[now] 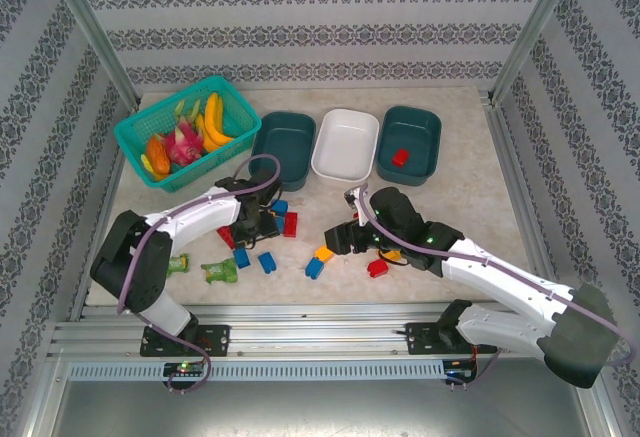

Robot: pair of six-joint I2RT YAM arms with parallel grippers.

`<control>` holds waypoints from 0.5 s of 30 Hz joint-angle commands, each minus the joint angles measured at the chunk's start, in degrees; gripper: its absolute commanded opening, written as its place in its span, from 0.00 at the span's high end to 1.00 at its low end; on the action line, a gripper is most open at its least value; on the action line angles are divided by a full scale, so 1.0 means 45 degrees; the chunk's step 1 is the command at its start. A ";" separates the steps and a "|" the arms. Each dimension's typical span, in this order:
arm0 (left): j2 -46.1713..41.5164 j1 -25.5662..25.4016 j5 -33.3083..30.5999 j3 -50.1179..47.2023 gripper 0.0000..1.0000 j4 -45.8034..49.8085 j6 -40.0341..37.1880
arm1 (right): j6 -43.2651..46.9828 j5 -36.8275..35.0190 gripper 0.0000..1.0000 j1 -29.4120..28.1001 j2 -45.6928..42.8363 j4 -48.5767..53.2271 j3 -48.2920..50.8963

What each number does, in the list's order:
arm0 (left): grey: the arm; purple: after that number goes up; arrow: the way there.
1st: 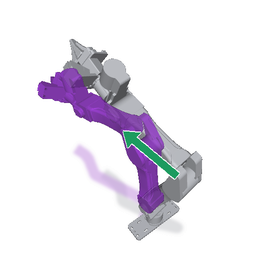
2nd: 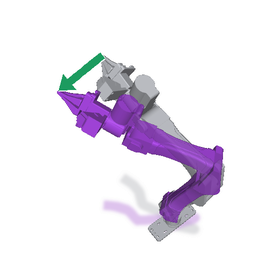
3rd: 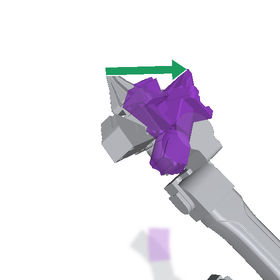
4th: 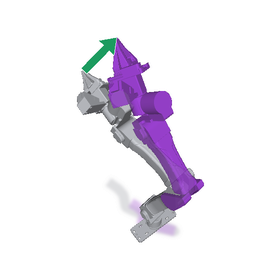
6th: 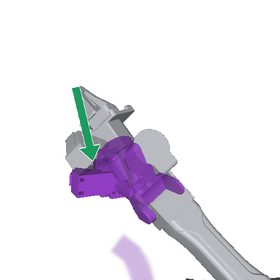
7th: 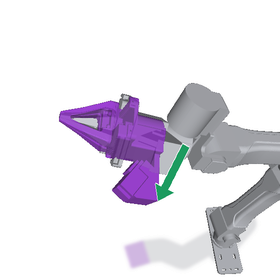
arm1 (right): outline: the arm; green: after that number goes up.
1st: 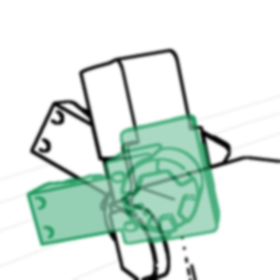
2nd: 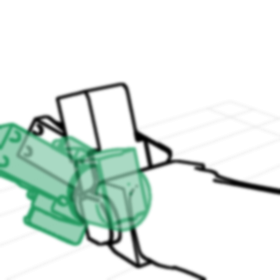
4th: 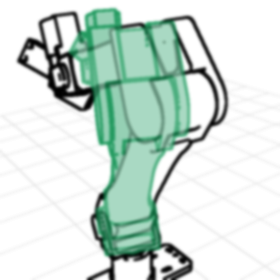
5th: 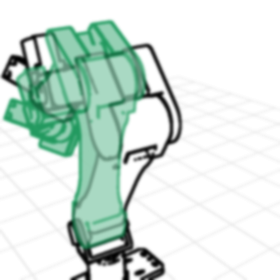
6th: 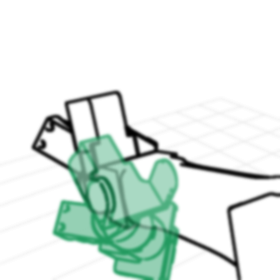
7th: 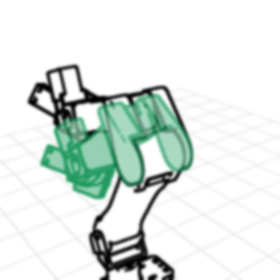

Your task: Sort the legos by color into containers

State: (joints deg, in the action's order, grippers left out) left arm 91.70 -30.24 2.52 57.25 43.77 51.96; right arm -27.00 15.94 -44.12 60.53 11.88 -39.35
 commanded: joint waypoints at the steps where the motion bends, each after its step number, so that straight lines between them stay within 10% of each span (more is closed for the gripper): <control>1: 0.0407 0.0144 -0.0456 0.0177 0.36 -0.0630 -0.0705 | -0.0010 -0.0007 0.32 0.0028 -0.0065 -0.0374 0.0249; 15: 0.1539 0.0449 -0.0922 0.0563 0.45 -0.1220 -0.1516 | -0.0123 0.0137 0.32 0.0246 -0.0095 -0.0188 0.0159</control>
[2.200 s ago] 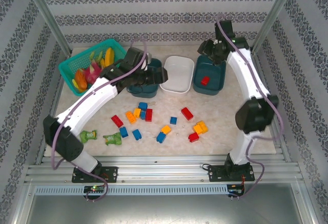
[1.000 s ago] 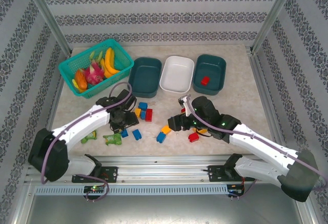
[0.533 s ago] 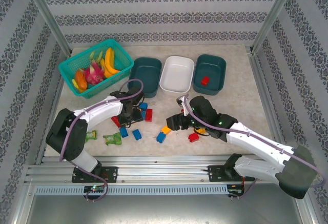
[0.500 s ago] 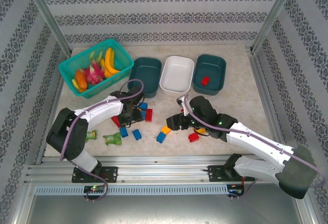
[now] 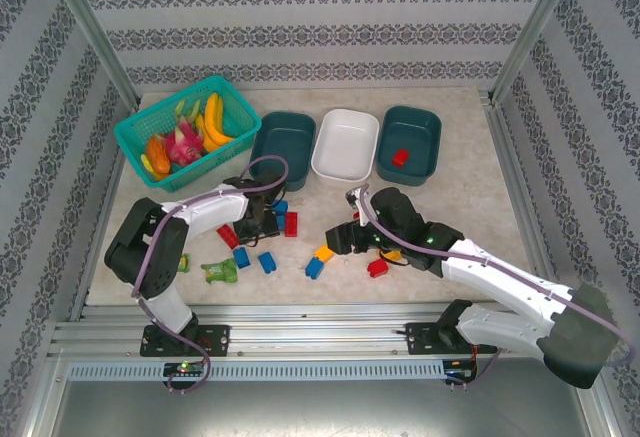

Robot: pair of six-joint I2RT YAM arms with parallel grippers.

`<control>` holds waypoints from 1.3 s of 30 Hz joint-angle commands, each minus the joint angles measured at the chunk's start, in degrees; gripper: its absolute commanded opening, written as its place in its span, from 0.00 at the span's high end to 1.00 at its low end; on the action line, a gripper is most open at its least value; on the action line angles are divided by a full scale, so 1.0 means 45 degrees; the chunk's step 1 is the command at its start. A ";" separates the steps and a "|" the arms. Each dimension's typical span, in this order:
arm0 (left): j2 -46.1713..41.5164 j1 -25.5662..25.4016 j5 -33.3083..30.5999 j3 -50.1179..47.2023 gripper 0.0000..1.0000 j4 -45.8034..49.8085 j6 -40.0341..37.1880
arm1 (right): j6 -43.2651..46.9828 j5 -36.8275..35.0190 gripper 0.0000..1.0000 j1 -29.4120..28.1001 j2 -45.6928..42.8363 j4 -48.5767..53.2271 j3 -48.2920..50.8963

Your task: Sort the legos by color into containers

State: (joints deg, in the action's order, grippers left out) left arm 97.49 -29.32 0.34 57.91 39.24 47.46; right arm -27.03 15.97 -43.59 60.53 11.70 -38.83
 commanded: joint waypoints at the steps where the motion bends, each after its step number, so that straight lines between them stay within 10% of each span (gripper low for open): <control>1: 0.0349 0.0275 -0.0393 0.0436 0.46 -0.0261 -0.0577 | -0.0157 0.0154 0.32 0.0150 -0.0092 -0.0141 0.0035; 13: 0.0523 0.0379 -0.0589 0.0549 0.70 -0.0028 -0.0809 | -0.0248 0.0187 0.32 0.0280 -0.0136 0.0015 0.0016; 27: -0.3268 0.0183 -0.1160 0.2189 0.75 0.3788 -0.1288 | -0.1119 -0.1830 0.33 0.0769 -0.0266 0.0857 -0.1467; 39: 0.3208 0.1537 0.0434 1.0437 0.78 0.4214 -0.4501 | -0.4245 -0.2188 0.32 0.1528 0.2105 -0.0082 -0.3598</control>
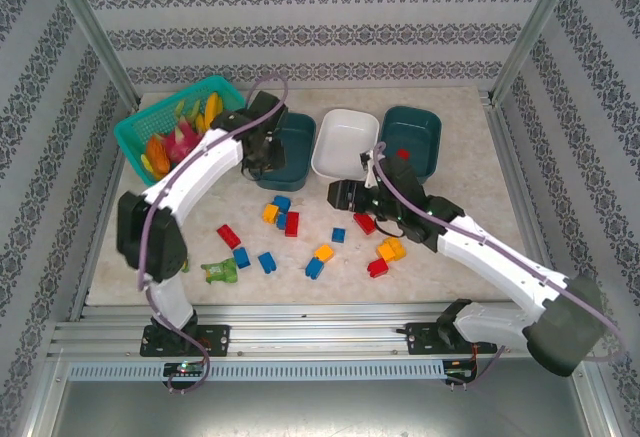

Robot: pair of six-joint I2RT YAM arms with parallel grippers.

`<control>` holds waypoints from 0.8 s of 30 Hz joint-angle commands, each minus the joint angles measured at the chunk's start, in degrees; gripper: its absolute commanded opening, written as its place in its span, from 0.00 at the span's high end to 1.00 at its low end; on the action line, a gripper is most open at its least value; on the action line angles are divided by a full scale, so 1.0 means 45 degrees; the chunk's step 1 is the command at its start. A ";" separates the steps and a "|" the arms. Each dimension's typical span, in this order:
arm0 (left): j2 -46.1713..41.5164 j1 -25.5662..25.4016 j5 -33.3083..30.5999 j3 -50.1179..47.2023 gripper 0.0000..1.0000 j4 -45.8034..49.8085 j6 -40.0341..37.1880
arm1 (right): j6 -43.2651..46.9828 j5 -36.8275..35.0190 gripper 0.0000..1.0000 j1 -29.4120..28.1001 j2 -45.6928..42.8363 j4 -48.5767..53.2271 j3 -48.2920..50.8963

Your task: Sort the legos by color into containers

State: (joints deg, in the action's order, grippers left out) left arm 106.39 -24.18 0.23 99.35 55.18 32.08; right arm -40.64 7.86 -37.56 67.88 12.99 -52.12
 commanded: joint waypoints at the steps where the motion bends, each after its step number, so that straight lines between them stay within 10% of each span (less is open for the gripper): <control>1: 0.2057 0.0473 0.0505 0.1999 0.77 0.0799 -0.1238 | -0.1570 -0.0393 0.32 0.0293 0.0712 -0.0459 -0.0795; 12: 0.7267 0.1106 0.1805 0.6608 0.72 0.1048 -0.1409 | -0.3727 -0.0645 0.32 0.0927 0.2232 0.0729 -0.1695; 24: 0.7464 0.1133 0.1852 0.6699 0.46 0.1130 -0.1483 | -0.3783 -0.0489 0.34 0.0775 0.3673 0.4333 -0.2809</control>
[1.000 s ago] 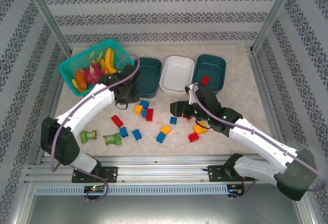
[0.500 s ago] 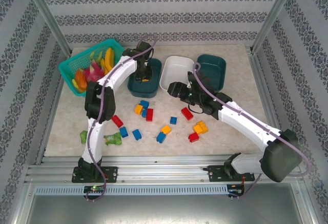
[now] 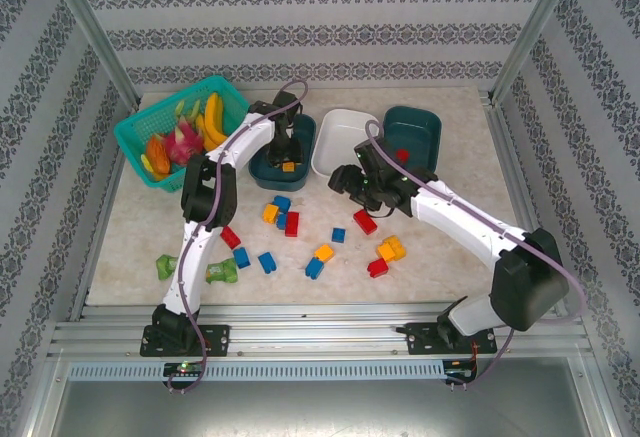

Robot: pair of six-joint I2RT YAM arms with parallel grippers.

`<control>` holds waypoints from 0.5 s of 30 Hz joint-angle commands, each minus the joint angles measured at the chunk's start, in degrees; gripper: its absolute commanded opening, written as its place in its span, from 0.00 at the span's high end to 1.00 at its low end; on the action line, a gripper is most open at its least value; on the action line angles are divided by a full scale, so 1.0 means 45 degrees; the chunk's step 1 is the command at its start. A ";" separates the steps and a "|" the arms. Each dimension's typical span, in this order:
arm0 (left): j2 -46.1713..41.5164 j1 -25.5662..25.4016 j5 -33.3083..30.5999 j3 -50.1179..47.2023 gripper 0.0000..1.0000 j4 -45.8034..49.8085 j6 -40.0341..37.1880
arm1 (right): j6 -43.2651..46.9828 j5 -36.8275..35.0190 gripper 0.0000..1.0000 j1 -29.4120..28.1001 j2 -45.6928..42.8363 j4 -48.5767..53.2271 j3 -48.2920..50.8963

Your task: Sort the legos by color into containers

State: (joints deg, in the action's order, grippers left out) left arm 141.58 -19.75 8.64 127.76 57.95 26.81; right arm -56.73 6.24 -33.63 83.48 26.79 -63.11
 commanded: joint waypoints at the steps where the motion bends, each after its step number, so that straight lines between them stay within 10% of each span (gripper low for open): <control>1: -0.0546 0.0139 -0.0123 0.0377 0.44 0.0492 -0.0312 | -0.0161 -0.0209 0.34 -0.0142 0.0245 0.1478 -0.0486; 9: -0.4698 0.0126 -0.0409 -0.1753 0.30 -0.0620 0.0223 | -0.0207 -0.0732 0.36 -0.0927 0.1537 0.3815 -0.1747; 15: -1.0083 0.0130 0.2997 -0.7164 0.25 -0.3638 0.0704 | -0.0440 -0.0686 0.37 -0.1452 0.2863 0.3974 -0.2247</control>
State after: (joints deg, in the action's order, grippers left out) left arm 104.31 -19.75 13.19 103.57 49.04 27.70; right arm -57.47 4.25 -39.31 93.76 41.43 -70.81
